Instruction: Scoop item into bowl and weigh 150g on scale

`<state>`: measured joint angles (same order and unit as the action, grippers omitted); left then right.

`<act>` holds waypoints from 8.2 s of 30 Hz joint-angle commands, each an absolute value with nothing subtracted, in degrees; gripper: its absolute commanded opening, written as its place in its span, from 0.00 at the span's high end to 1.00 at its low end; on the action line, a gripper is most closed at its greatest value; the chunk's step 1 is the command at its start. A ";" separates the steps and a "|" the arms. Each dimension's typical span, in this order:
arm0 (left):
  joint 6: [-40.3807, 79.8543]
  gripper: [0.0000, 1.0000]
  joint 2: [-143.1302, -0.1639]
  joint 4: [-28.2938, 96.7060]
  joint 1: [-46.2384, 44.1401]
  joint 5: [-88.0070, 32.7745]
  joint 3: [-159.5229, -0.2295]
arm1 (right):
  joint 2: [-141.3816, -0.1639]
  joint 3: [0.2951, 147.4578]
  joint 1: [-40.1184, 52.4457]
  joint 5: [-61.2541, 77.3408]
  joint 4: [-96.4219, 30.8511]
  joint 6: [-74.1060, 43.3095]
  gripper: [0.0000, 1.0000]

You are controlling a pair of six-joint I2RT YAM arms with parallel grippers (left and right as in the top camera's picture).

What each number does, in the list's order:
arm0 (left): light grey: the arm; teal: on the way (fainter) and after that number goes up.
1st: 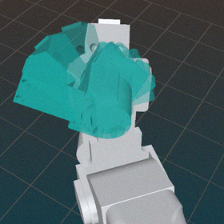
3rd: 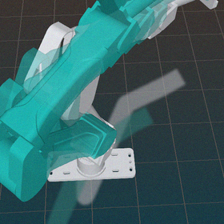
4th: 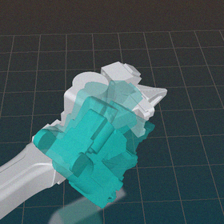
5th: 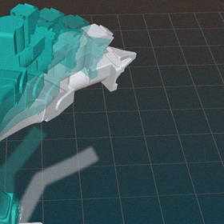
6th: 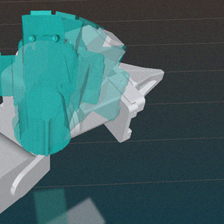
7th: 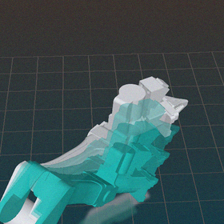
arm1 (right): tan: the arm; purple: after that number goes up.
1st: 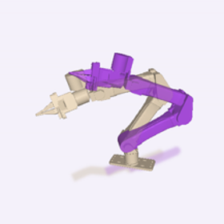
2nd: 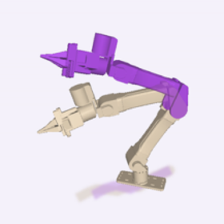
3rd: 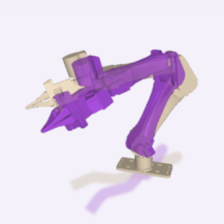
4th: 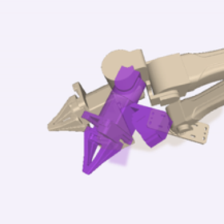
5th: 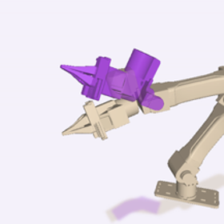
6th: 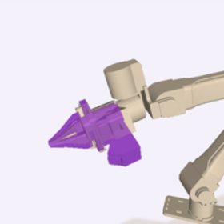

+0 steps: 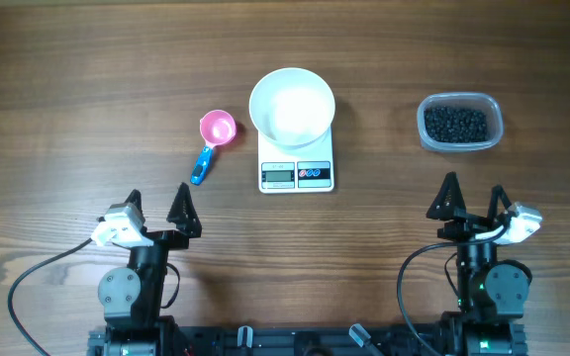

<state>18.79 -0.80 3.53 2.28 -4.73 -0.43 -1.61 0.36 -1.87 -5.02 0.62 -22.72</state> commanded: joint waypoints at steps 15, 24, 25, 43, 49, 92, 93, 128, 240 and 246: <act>18.46 0.00 -0.16 4.10 2.63 -4.40 -0.36 | -1.15 0.36 -1.87 -5.54 0.82 -23.07 0.00; 18.46 0.00 -0.16 4.10 2.66 -4.40 -0.36 | -1.15 0.36 -1.87 -5.54 0.82 -23.07 0.00; 18.46 0.00 -0.16 4.10 2.66 -4.40 -0.36 | -1.15 0.36 -1.87 -5.54 0.82 -23.09 0.00; 18.46 0.00 -0.16 4.10 2.63 -4.40 -0.36 | -1.15 0.36 -1.87 -5.54 0.82 -23.09 0.00; 18.44 0.00 -0.16 3.49 2.66 -2.52 -0.36 | -1.15 0.36 -1.89 -5.52 0.82 -23.11 0.00; 5.06 0.16 -106.43 52.34 -8.64 -3.11 -69.97 | -1.34 0.36 -1.89 -5.54 0.82 -23.09 0.00; 4.86 0.13 -106.43 50.06 -8.64 -3.05 -68.27 | -1.34 0.36 -1.89 -5.54 0.82 -23.09 0.00; 7.66 0.00 -106.43 27.57 -10.39 2.85 -59.68 | -1.34 0.36 -1.87 -5.54 0.82 -23.09 0.00; 61.91 0.96 -65.80 -24.21 -31.24 -7.84 -59.70 | -69.56 54.37 28.34 29.87 41.10 -79.53 0.89; 61.84 0.59 -65.78 -22.76 -31.24 -7.99 -59.68 | -69.56 54.35 28.32 30.00 39.29 -74.63 0.96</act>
